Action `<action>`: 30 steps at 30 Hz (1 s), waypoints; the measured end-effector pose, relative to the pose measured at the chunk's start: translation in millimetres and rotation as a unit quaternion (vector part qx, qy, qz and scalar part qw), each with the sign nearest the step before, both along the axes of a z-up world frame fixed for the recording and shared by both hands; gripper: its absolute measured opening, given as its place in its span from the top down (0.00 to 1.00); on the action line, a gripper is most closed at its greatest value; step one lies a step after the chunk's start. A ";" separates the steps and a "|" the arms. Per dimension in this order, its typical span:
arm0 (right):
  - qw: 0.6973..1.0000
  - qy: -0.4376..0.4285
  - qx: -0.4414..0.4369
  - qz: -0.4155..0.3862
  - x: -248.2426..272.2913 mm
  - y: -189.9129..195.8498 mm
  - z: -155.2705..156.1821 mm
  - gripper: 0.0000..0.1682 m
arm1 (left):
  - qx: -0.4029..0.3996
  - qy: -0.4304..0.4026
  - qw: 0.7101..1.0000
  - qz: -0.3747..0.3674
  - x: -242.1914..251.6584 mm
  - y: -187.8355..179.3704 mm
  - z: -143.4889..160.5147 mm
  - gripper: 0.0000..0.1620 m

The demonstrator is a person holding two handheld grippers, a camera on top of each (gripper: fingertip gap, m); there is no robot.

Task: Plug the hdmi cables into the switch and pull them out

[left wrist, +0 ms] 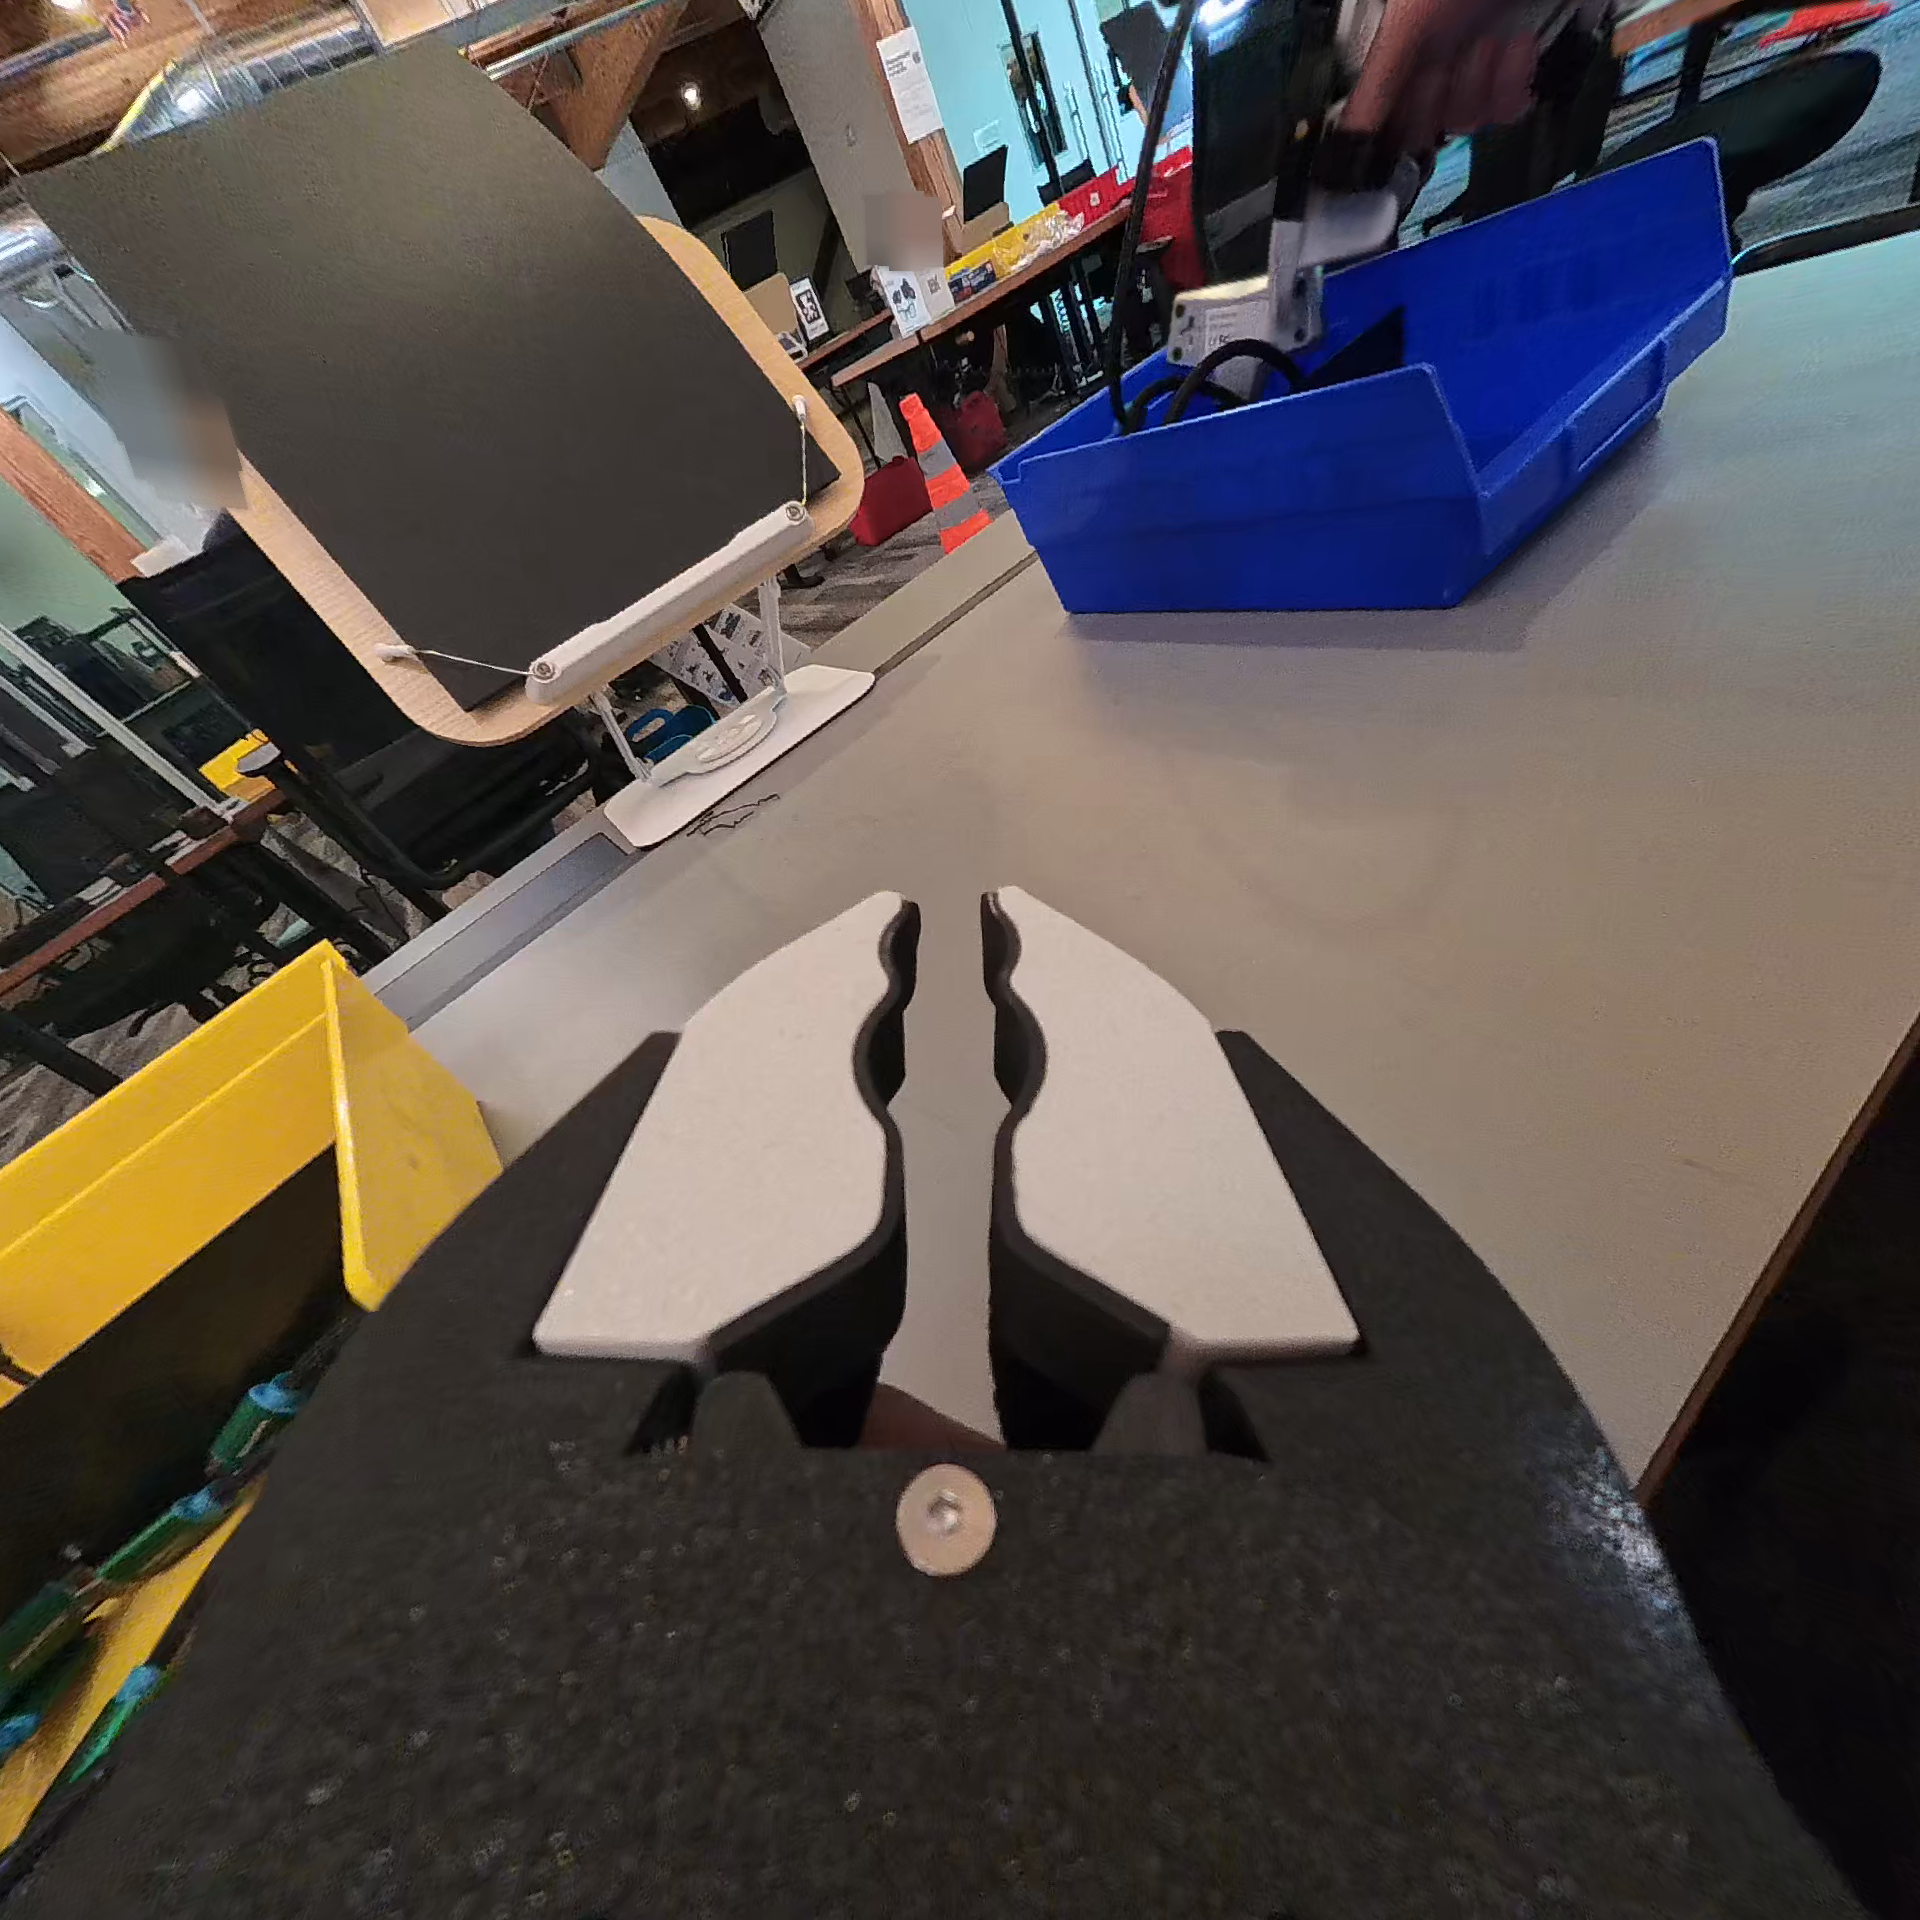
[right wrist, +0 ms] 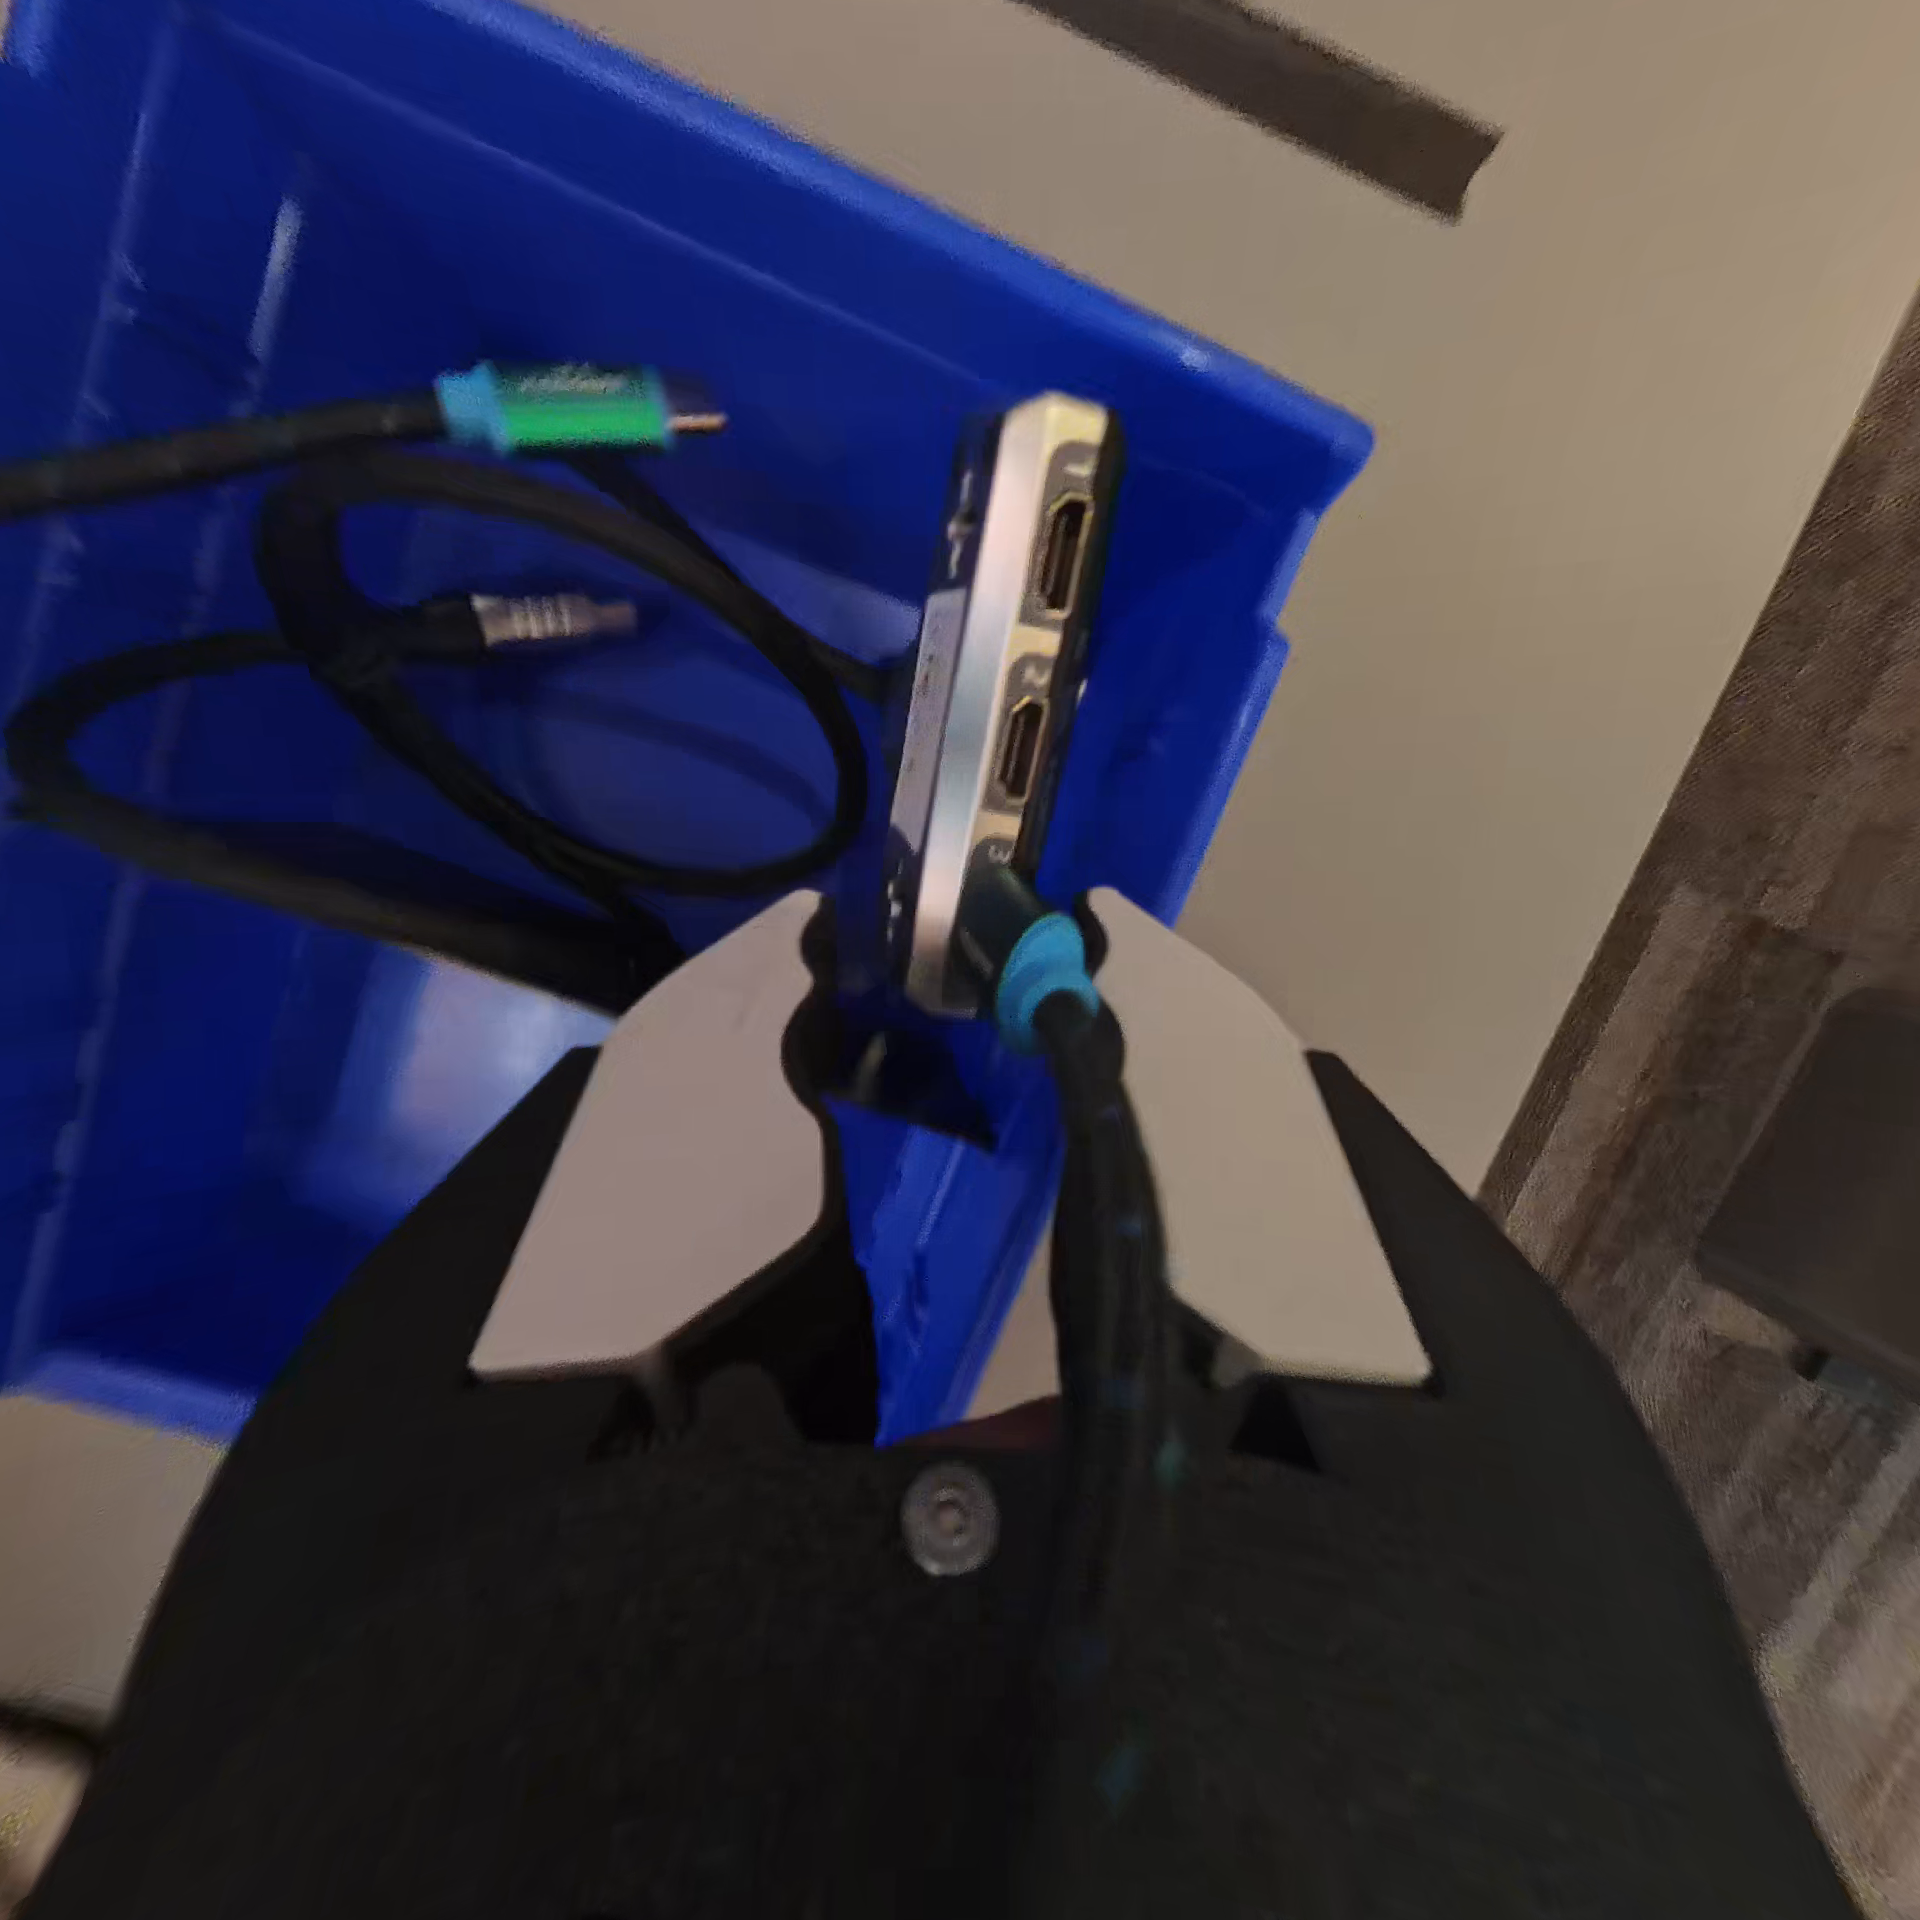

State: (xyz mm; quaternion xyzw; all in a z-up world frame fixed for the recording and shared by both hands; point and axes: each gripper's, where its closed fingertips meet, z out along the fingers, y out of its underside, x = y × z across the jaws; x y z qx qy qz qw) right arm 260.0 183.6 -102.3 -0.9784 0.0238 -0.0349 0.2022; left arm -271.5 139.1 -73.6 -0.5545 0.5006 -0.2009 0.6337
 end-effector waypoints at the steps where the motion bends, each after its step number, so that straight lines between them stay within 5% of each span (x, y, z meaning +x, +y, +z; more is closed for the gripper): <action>1: 1.000 0.014 -0.024 0.004 0.2 -6.9 2.5 0.70 | -0.003 0.000 1.000 -0.001 0.5 0.3 -0.8 0.93; 10: 0.988 0.065 -0.137 0.027 10.4 -30.8 43.1 0.64 | 0.011 0.018 1.000 -0.006 4.8 -3.6 -4.5 0.93; 16: 0.986 -0.097 -0.134 0.022 29.5 -72.5 73.5 0.64 | 0.006 0.020 1.000 0.008 -5.0 -0.7 -5.4 0.93; 19: 0.983 -0.185 -0.009 0.004 8.3 -86.9 109.3 0.68 | -0.025 0.013 0.999 0.017 -8.9 4.1 -6.4 0.92; 23: 0.949 -0.097 0.285 0.092 -118.8 -82.5 122.1 0.70 | -0.089 -0.004 0.995 0.036 -11.1 10.2 -6.9 0.90; 26: 0.897 0.010 0.436 0.078 -205.3 -94.6 86.1 0.72 | -0.127 -0.024 0.990 0.052 -14.8 9.8 -7.3 0.89; 30: 0.886 0.072 0.453 0.072 -284.6 -110.9 19.5 0.76 | -0.168 -0.030 0.983 0.075 -24.1 4.5 -21.9 0.87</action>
